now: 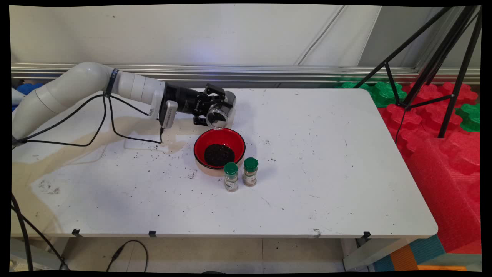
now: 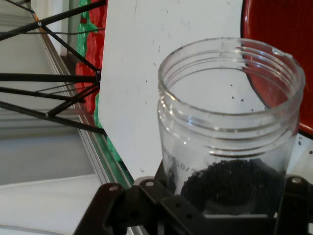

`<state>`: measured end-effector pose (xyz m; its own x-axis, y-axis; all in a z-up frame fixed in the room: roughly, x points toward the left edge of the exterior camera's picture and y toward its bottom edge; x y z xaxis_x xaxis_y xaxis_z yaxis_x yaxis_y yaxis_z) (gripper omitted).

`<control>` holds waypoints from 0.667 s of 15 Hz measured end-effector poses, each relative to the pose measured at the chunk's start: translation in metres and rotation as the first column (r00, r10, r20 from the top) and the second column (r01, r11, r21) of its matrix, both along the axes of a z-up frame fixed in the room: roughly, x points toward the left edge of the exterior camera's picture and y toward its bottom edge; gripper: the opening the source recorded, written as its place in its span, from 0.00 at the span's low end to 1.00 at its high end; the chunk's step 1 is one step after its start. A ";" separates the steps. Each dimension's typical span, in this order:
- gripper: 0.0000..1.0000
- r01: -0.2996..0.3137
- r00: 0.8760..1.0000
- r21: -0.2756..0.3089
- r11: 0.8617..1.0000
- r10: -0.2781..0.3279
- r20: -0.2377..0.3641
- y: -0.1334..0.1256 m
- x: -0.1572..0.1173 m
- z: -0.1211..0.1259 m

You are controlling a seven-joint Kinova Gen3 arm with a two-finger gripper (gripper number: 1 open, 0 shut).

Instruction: Pour the black seasoning powder in the red bowl

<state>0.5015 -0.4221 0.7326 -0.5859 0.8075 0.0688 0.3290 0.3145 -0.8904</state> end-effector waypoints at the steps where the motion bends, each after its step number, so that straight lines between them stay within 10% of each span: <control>1: 0.00 0.009 1.000 -0.016 1.000 -0.008 0.011 0.000 -0.001 0.000; 10: 0.00 0.084 0.992 -0.155 0.984 -0.068 0.106 0.002 -0.008 0.004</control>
<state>0.4932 -0.4202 0.7362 -0.5195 0.8460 -0.1200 0.4361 0.1418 -0.8886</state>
